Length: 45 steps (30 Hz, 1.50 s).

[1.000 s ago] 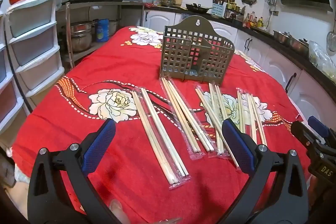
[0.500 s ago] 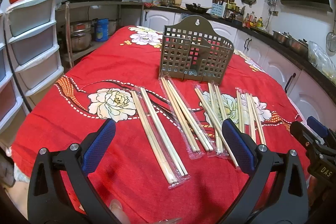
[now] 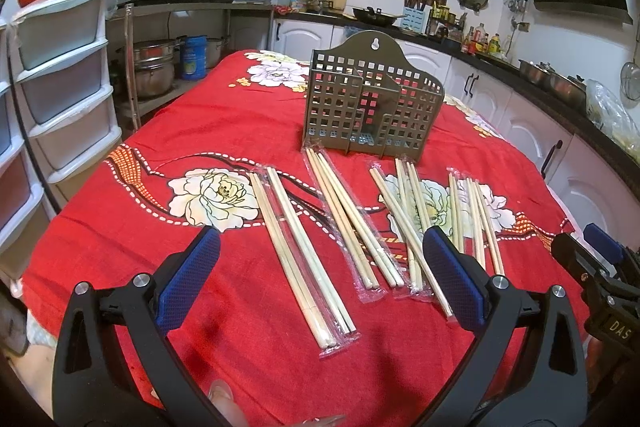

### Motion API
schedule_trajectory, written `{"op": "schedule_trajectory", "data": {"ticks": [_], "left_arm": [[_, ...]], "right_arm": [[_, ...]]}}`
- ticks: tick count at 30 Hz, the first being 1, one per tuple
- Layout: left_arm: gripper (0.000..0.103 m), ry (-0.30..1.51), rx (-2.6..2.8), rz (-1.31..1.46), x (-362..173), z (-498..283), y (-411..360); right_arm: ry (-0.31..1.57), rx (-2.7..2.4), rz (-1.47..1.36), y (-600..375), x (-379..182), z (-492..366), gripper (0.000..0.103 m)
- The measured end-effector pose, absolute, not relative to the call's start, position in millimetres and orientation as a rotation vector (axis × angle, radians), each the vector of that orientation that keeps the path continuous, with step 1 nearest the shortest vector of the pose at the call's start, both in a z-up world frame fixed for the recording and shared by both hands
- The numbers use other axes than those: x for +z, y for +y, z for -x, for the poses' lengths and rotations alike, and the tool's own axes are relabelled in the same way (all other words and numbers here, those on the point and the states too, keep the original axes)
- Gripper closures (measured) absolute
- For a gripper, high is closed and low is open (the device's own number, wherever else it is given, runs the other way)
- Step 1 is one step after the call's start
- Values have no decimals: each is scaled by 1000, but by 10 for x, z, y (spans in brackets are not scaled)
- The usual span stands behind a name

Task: Organize utensils

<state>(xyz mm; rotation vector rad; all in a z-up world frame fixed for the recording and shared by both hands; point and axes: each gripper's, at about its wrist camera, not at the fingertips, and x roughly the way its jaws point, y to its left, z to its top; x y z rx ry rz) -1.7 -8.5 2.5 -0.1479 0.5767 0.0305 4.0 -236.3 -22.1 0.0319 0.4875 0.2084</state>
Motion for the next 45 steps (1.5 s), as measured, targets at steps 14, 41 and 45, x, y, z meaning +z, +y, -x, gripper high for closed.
{"op": "schedule_trajectory", "data": {"ticks": [14, 41, 45], "left_arm": [[10, 576, 21, 153, 7, 70, -73], [10, 567, 40, 194, 130, -357, 279], [10, 577, 49, 220, 152, -481, 428]], "right_arm": [[493, 207, -35, -2380, -237, -15, 6], [480, 199, -21, -2479, 26, -591, 6], [498, 197, -28, -2520, 61, -788, 6]]}}
